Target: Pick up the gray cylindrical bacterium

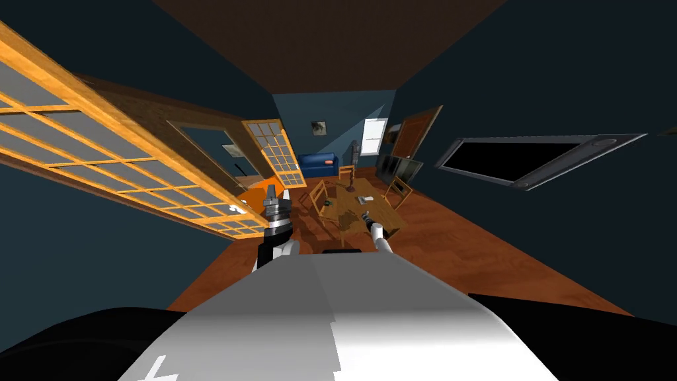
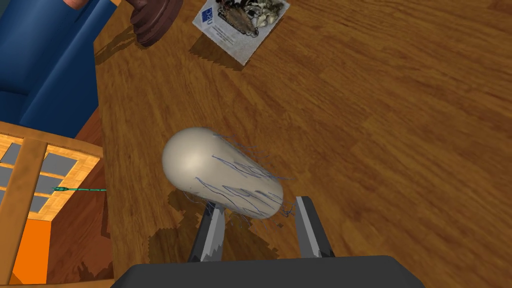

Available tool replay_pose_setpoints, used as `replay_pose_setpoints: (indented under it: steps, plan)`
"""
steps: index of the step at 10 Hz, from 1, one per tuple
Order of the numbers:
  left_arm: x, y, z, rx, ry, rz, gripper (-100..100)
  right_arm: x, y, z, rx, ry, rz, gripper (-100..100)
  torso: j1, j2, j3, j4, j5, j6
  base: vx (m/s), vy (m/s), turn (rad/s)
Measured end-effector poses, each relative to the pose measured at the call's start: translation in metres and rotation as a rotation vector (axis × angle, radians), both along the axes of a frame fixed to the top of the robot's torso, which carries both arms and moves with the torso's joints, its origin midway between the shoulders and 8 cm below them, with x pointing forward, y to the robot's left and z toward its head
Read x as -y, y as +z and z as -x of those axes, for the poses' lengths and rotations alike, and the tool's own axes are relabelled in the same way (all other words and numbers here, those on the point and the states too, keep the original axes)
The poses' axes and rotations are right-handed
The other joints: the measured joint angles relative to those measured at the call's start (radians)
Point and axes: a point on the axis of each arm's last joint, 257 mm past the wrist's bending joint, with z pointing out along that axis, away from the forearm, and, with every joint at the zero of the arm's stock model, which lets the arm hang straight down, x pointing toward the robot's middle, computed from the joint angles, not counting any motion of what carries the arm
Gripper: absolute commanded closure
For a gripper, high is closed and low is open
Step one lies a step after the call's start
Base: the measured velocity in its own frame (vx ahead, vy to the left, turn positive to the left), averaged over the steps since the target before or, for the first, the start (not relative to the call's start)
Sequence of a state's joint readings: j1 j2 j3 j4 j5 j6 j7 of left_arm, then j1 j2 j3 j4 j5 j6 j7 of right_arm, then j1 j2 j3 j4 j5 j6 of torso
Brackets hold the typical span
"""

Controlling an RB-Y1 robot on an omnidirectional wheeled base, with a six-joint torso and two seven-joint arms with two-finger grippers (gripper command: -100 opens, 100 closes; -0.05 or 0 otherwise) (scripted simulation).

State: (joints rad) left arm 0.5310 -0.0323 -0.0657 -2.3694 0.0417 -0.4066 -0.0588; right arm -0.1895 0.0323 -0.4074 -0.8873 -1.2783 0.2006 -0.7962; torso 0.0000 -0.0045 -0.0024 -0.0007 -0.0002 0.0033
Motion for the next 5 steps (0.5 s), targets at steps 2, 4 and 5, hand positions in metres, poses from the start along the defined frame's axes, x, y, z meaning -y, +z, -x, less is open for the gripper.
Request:
replay_pose_setpoints:
  steps: [2, 4, 5]
  plan:
    - [0.000, 0.000, 0.000, 0.000, 0.000, 0.000, 0, -0.007, -0.001, -0.002, 0.000, 0.024, -0.004, 100, -0.002, 0.001, 0.001, 0.000, -0.001, -0.002, 0.018, 0.022, -0.157]
    - [0.000, 0.000, 0.000, 0.000, 0.000, 0.000, 0, -0.031, 0.001, -0.010, 0.002, 0.099, 0.003, 100, 0.000, 0.000, 0.000, 0.000, 0.000, 0.000, 0.024, 0.058, -0.271]
    - [0.000, 0.000, 0.000, 0.000, 0.000, 0.000, 0, -0.033, 0.001, -0.010, 0.001, 0.106, 0.003, 0, 0.000, 0.001, 0.000, 0.000, 0.000, -0.002, 0.001, 0.007, 0.013]
